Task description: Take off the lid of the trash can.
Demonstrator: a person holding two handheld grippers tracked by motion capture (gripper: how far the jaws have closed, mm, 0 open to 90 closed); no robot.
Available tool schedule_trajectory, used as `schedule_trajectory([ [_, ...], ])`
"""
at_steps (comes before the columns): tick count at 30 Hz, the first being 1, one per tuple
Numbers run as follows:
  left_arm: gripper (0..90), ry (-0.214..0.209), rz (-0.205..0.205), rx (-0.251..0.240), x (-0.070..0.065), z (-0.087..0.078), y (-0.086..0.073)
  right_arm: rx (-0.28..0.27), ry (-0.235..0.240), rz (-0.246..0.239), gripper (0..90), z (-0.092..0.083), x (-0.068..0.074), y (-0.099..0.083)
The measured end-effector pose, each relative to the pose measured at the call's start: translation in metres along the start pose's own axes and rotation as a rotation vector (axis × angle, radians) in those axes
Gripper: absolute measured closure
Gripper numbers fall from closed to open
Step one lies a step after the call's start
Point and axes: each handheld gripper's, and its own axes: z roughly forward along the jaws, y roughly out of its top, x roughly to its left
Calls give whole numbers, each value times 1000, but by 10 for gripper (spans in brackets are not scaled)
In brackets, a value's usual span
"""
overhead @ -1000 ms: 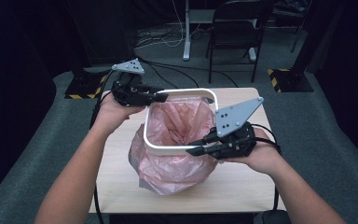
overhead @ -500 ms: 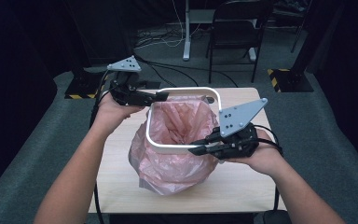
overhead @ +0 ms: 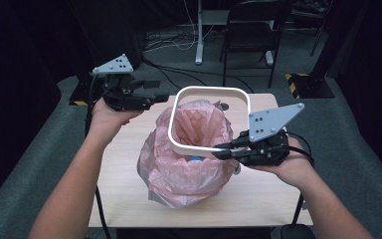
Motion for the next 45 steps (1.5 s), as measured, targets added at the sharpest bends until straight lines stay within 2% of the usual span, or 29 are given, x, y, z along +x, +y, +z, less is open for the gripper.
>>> schedule_trajectory([
  [5, 429, -3, 8, 15, -1, -1, -5, -3, -40, 11, 838, -9, -3, -3],
  [16, 433, 2, -8, 29, 2, -4, -18, 2, -156, 48, 837, -32, -12, -15],
  [31, 437, -8, -1, 36, -2, -6, -28, -11, -233, 75, 837, -55, -15, -26],
  [45, 437, -33, 7, 39, -11, -6, -39, -1, -333, 107, 837, -77, -21, -41],
])
